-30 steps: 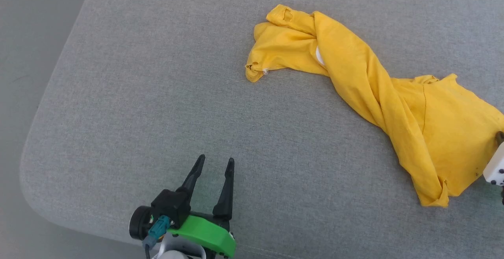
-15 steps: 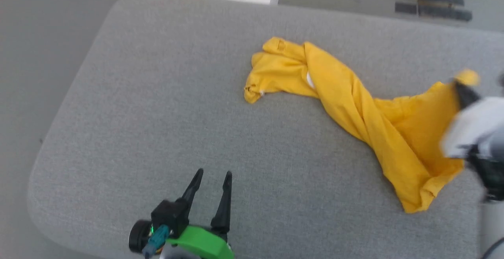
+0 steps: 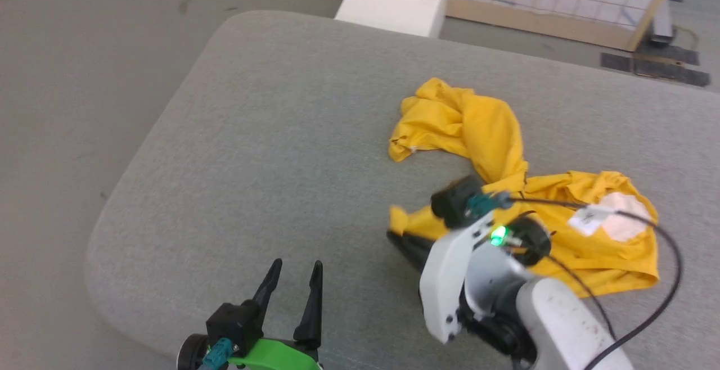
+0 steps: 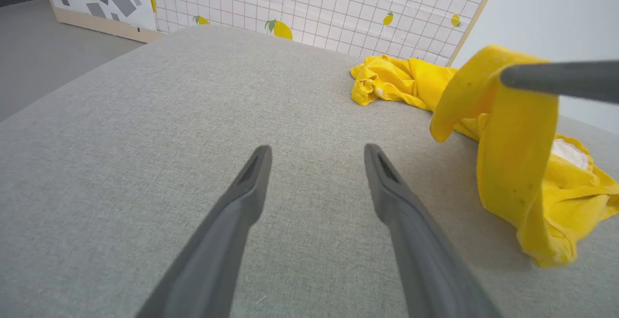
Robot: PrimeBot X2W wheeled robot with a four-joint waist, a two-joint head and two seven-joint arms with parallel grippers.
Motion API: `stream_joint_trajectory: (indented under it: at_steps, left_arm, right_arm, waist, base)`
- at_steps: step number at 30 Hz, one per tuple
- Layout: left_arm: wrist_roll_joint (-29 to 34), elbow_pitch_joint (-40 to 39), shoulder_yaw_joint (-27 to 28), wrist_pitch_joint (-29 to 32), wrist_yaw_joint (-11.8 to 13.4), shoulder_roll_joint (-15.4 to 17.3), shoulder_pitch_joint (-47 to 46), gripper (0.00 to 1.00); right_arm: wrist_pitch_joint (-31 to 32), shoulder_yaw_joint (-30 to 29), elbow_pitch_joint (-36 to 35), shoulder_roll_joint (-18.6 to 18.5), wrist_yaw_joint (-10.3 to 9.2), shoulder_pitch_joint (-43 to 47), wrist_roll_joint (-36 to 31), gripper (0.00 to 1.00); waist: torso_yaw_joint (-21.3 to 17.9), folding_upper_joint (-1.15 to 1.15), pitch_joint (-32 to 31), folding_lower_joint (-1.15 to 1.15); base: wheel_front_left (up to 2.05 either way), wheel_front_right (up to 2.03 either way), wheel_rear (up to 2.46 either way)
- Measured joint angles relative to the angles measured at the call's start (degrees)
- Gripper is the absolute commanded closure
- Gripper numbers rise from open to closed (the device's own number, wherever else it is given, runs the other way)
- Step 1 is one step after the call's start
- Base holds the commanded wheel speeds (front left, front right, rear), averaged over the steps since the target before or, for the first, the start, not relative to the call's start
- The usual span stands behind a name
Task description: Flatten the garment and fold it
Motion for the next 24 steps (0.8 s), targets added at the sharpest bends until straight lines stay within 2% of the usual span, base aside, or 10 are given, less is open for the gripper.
stream_joint_trajectory:
  at_steps: [4, 5, 7, 12, 15, 19, 24]
  left_arm:
    - [-0.2, 0.2, -0.6, 0.0, -0.1, -0.1, -0.1, 0.00]
    - [-0.2, 0.4, -0.9, 0.0, -0.1, -0.1, -0.1, 0.00]
    - [-0.3, 0.8, -1.2, 0.0, -0.1, -0.1, -0.2, 0.00]
    - [-0.5, 1.0, -1.7, 0.0, 0.0, -0.2, -0.4, 0.00]
    - [-0.5, 0.7, -1.7, 0.0, 0.0, -0.2, -0.4, 0.00]
    - [-0.5, -0.5, -1.1, 0.0, 0.0, -0.2, -0.4, 0.00]
    - [-0.5, -2.3, -0.2, 0.0, 0.1, -0.2, -0.3, 0.00]
  right_arm:
    - [-2.0, 1.1, 9.3, 0.2, 0.00, 1.1, -1.2, 1.00]
    - [-3.2, 0.8, 11.6, 0.4, 0.00, 1.0, -1.9, 0.58]
    - [-4.1, 0.3, 16.0, 0.4, 0.00, 0.9, -2.9, 0.00]
    - [-7.4, -0.4, 19.4, 0.6, 0.00, -1.0, -1.9, 0.00]
    - [-9.3, -4.2, 15.3, 0.9, 0.00, -2.5, 1.0, 0.00]
    - [-12.2, -12.3, 8.2, 0.9, 0.00, -1.6, 0.1, 0.00]
    - [-21.4, -26.6, -2.5, 0.8, 0.00, 4.9, -6.0, 0.00]
  waist:
    - [3.0, 0.00, 0.7, 0.00]
    - [3.7, 0.00, 0.9, 0.00]
    - [4.9, 0.00, 1.3, 0.00]
    - [6.4, 0.00, 1.7, 0.00]
    - [4.9, 0.00, 1.3, 0.00]
    - [2.6, 0.00, 0.6, 0.00]
    - [-0.9, 0.00, 0.0, 0.00]
  base:
    - [0.00, 0.00, 0.00]
    - [0.00, 0.00, 0.00]
    - [0.00, 0.00, 0.00]
    - [0.00, 0.00, 0.00]
    - [0.00, 0.00, 0.00]
    - [0.00, 0.00, 0.00]
    - [0.00, 0.00, 0.00]
